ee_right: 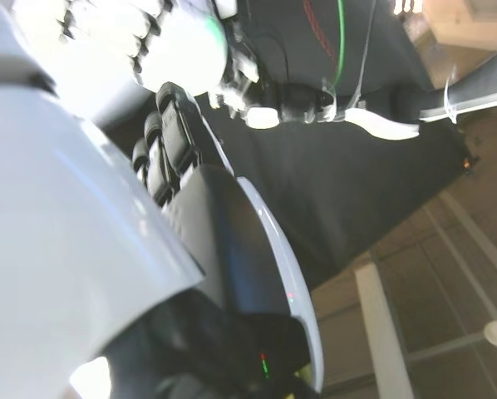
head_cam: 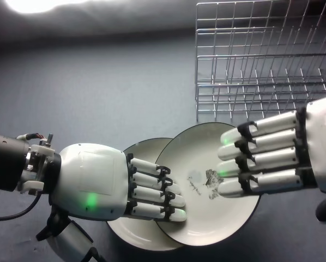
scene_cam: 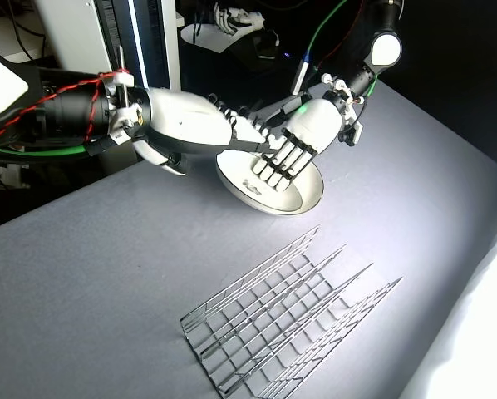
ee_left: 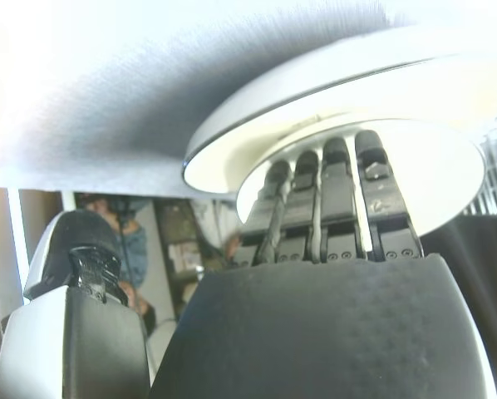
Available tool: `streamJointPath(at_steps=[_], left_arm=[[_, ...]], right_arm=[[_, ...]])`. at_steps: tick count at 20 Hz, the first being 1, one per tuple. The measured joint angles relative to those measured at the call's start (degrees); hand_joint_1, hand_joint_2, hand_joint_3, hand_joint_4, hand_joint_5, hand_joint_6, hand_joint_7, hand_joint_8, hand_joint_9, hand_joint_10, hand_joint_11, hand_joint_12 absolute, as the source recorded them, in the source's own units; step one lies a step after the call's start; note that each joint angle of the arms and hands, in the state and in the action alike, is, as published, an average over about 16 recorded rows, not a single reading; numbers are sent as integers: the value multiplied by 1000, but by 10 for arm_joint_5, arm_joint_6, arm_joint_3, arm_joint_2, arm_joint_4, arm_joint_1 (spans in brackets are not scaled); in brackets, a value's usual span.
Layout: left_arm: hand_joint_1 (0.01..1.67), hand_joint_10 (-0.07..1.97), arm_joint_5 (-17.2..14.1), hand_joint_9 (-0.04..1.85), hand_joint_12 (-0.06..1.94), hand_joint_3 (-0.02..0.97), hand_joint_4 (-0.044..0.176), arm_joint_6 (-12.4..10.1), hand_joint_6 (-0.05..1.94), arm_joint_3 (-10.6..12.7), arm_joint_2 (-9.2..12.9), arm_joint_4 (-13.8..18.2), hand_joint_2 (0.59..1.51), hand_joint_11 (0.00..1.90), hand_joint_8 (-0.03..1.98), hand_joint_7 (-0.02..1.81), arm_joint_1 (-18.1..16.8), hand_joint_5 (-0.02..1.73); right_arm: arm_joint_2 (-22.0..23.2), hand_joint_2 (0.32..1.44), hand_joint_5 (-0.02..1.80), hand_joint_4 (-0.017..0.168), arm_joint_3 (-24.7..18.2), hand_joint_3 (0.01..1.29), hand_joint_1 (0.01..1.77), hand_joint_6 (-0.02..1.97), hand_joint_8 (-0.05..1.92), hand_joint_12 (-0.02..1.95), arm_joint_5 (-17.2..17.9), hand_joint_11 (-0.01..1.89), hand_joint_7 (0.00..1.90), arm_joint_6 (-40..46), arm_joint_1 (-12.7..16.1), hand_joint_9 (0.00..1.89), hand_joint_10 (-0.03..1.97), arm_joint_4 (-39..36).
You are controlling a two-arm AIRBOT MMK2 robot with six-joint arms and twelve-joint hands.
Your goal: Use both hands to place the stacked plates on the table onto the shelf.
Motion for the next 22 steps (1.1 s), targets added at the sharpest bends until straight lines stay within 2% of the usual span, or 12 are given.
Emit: streamJointPath(at_steps=[9,22], left_arm=[[16,-17,1,99,282,12,-8,-1,-41,3,-5,-1,1076,22,-20,30,-3,33],[16,-14,-2,99,276,13,-8,-3,-42,10,-9,-1,1074,22,-20,33,-5,33]], right_arm=[[-42,1040,105,4,30,14,1010,20,12,212,-23,13,68,-2,-29,43,7,-6],[-140,1035,158,4,86,14,1085,20,12,247,-77,13,80,-4,-20,40,8,-2]])
